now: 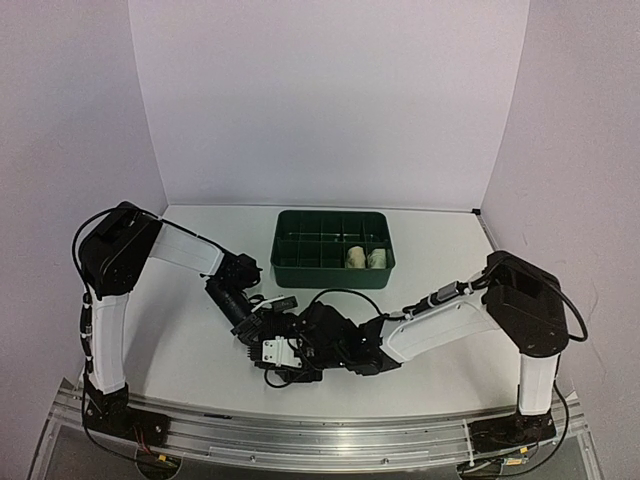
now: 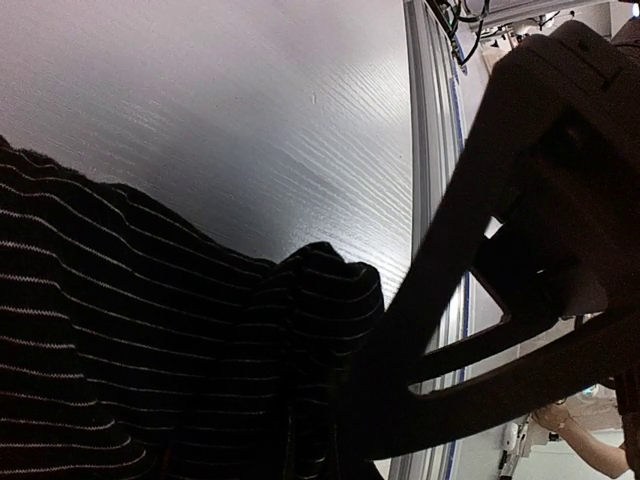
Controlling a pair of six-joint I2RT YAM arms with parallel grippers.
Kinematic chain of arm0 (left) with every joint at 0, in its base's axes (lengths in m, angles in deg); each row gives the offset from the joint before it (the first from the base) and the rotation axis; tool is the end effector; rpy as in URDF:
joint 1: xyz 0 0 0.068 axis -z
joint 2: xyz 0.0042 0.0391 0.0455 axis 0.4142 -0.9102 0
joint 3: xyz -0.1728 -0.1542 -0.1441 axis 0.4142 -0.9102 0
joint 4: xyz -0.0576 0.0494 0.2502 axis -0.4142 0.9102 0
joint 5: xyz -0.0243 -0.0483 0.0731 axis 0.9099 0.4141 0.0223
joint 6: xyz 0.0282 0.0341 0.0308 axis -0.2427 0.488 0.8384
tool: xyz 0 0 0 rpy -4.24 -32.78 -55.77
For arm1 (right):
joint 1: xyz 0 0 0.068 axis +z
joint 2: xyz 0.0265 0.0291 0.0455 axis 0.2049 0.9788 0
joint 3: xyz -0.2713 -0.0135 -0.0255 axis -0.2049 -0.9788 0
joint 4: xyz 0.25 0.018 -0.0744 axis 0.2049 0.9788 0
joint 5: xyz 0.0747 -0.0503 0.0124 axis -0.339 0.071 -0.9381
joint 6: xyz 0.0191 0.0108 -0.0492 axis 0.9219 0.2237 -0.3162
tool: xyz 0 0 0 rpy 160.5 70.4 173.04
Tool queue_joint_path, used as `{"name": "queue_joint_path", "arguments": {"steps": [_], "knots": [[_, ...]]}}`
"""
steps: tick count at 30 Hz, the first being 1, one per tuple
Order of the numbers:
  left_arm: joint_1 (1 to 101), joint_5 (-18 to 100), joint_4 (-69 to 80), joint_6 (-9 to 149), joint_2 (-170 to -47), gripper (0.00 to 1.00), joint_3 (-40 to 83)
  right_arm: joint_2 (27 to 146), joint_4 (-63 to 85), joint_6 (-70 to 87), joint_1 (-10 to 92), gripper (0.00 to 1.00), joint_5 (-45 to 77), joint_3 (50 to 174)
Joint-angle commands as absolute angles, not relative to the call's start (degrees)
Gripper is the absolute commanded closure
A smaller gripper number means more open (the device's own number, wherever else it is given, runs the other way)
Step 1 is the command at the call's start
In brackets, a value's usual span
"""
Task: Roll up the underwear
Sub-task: Roll the underwear to the center of the board.
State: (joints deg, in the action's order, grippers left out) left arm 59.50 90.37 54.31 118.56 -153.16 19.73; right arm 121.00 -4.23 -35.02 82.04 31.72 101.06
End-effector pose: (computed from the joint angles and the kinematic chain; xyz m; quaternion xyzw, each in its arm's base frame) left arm 0.2657 -0.2229 0.1005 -0.4960 -0.7225 0.4801 0.0393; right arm 0.1477 0.3965 0.1356 -0.6967 0.5530 0.0734 0.4511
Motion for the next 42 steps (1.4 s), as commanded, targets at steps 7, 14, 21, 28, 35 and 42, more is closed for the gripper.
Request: {"name": "queue_joint_path", "arguments": {"steps": [7,14,21,28,35,42], "knots": [[58.85,80.52,51.67,119.68,-156.21,1.00,19.76,125.34,-2.14,-31.84,81.94,0.70,35.04,102.71],[55.50,84.85,52.76,125.75,-150.22,0.38,19.21,124.22,3.24,-16.58,79.62,1.00,23.03,102.38],[51.01,81.85,53.63,145.39,-137.21,0.37,11.40,128.41,9.03,-0.23,75.32,1.00,5.19,105.72],[53.11,75.08,30.53,154.49,-119.05,0.34,-7.29,134.88,8.97,14.91,70.27,1.00,-10.30,111.37],[60.54,65.08,13.36,156.56,-117.32,0.31,-12.80,137.24,9.02,19.21,67.65,1.00,-16.06,113.40],[62.52,63.39,9.87,157.08,-122.38,0.29,-11.02,138.53,9.10,20.73,67.33,1.00,-16.91,114.89]]}}
